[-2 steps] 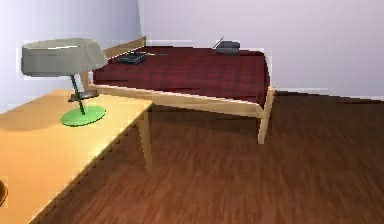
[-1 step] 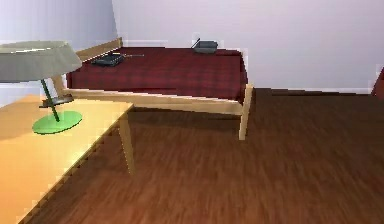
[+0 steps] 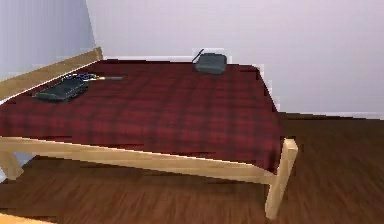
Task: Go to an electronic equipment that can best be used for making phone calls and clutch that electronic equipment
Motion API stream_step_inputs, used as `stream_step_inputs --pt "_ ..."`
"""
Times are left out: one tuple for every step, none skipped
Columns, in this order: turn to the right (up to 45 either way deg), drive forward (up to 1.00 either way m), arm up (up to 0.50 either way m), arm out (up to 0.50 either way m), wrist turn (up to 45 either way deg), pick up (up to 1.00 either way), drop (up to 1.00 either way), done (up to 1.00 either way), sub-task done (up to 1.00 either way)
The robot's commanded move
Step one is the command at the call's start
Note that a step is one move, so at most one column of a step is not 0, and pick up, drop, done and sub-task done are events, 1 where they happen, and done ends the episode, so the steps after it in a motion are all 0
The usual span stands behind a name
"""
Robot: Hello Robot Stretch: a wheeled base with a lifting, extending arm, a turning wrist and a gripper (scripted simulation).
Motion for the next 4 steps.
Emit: stream_step_inputs --pt "21.0 0.00 0.00 0.00 0.0 0.00 0.00 0.00 0.00" --pt "0.0 0.05 0.00 0.00 0.0 0.00 0.00 0.00 0.00" --pt "45.0 0.00 0.00 0.00 0.0 0.00 0.00 0.00 0.00" --pt "45.0 0.00 0.00 0.00 0.0 0.00 0.00 0.00 0.00"
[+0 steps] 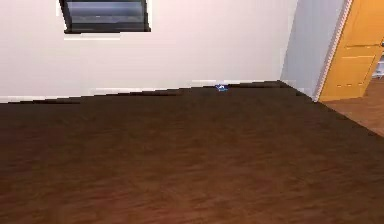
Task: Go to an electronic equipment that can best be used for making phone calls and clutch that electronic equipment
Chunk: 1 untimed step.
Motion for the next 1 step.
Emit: stream_step_inputs --pt "45.0 0.00 0.00 0.00 0.0 0.00 0.00 0.00 0.00"
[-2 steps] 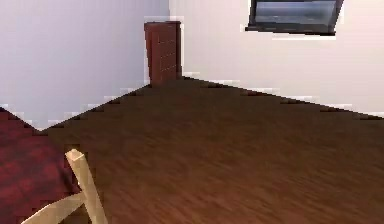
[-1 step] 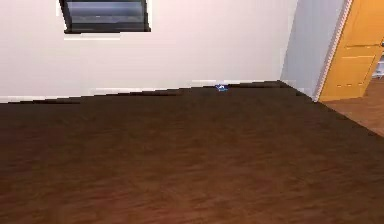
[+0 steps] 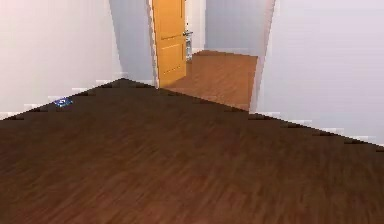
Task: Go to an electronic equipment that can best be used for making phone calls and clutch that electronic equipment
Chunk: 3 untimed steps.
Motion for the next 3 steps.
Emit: stream_step_inputs --pt "36.0 0.00 0.00 0.00 0.0 0.00 0.00 0.00 0.00" --pt "45.0 0.00 0.00 0.00 0.0 0.00 0.00 0.00 0.00" --pt "45.0 0.00 0.00 0.00 0.0 0.00 0.00 0.00 0.00"
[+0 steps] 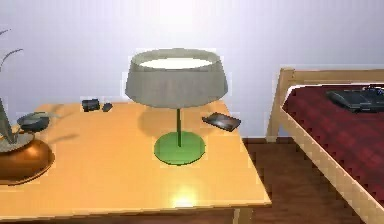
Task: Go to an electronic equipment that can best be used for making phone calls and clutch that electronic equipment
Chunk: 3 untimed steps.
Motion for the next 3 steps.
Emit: stream_step_inputs --pt "45.0 0.00 0.00 0.00 0.0 0.00 0.00 0.00 0.00" --pt "9.0 0.00 0.00 0.00 0.0 0.00 0.00 0.00 0.00" --pt "0.0 0.55 0.00 0.00 0.0 0.00 0.00 0.00 0.00"
